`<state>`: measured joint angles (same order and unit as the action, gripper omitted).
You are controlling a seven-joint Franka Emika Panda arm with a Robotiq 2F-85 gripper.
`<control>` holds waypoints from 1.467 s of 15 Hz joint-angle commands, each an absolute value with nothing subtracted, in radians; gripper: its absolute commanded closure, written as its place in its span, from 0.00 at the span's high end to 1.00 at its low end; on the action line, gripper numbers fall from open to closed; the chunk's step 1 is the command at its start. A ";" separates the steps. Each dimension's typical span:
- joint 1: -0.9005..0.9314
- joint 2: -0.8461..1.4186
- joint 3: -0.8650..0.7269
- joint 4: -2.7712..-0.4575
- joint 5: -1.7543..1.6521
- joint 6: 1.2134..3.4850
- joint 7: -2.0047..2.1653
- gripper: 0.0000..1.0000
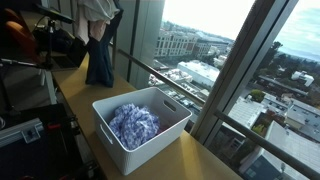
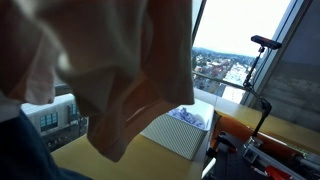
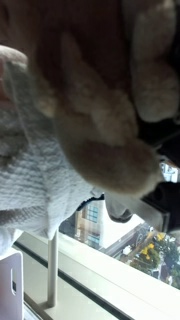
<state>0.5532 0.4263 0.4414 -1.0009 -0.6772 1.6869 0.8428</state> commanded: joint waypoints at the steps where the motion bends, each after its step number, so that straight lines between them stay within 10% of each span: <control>1: 0.511 0.478 0.425 -0.952 -0.627 1.713 0.811 0.00; 14: 0.043 0.238 0.453 -1.645 -0.300 2.162 0.722 0.00; 22: 0.231 0.228 0.268 -1.979 -0.126 2.441 0.624 0.00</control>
<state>0.1881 0.2426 0.3090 -1.8859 -0.1785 2.3500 0.6656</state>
